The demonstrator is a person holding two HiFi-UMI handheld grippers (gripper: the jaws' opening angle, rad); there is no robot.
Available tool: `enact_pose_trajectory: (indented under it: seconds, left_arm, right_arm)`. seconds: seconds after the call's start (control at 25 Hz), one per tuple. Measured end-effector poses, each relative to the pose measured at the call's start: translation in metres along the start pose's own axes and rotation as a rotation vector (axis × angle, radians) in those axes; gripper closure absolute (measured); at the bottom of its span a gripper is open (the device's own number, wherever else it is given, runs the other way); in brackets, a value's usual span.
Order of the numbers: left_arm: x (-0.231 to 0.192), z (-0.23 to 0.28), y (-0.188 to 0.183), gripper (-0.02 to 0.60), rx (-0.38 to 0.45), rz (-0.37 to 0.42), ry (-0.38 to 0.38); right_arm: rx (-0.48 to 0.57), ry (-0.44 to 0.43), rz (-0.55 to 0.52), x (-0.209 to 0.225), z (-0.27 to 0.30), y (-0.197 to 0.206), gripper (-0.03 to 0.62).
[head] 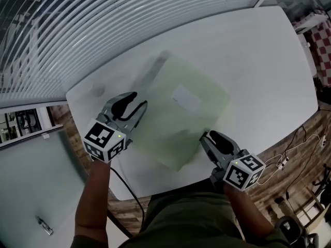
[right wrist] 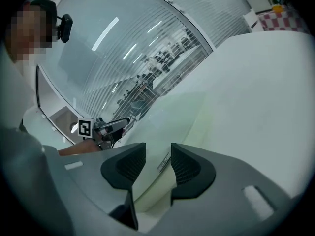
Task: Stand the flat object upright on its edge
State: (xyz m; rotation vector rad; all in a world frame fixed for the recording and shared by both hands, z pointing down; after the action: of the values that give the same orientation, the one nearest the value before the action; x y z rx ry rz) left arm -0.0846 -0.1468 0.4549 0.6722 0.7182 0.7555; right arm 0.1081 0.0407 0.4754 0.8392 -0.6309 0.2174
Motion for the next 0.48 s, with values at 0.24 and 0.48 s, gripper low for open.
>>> enact_pose_trajectory:
  seconds: [0.24,0.48]
  left_arm:
    - [-0.005,0.013,0.003,0.428,-0.063,-0.016,0.045]
    - [-0.010,0.020,0.006,0.371,-0.093,-0.083,0.102]
  right_arm:
    - [-0.001,0.026,0.058,0.014,0.002,0.007,0.425]
    - [-0.014,0.034,0.101,0.020,0.007,0.013,0.370]
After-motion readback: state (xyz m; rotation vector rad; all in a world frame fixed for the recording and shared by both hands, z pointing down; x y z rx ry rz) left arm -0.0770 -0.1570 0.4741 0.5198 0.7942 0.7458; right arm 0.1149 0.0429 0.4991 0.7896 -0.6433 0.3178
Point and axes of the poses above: the fingertips, and each gripper's own axes: z forward along the fingers, x to its right, y out of its underside, the point moved 4 cm from there along -z, backward along the fingers, and after that the axes turned 11 degrees about -z, right-handed, at the moved point
